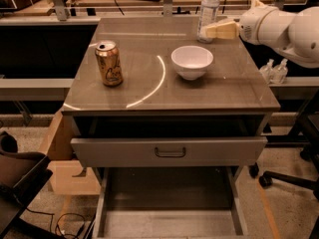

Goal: Knock blue plastic bottle over

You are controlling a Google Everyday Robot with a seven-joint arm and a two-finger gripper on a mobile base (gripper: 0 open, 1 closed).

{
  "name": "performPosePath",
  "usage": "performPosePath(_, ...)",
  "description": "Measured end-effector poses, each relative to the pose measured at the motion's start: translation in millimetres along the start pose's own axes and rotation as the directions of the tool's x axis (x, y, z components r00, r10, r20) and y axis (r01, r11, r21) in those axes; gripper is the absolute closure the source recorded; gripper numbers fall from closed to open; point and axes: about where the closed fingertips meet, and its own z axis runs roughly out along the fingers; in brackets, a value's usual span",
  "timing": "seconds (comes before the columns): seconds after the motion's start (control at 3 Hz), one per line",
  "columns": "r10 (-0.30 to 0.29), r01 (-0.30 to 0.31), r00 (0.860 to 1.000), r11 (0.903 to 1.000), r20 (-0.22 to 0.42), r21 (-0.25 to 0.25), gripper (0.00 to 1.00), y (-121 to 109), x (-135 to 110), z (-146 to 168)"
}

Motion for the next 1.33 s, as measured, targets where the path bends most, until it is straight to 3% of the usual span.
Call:
performPosePath(0.67,0.084,-0.084,0.996,0.9951,-0.011,0.054,0.0,-28.9,15.7,54.3)
performPosePath(1.33,0.106,-0.107,0.994,0.9923,0.024,0.061,0.0,-41.6,27.0,103.9)
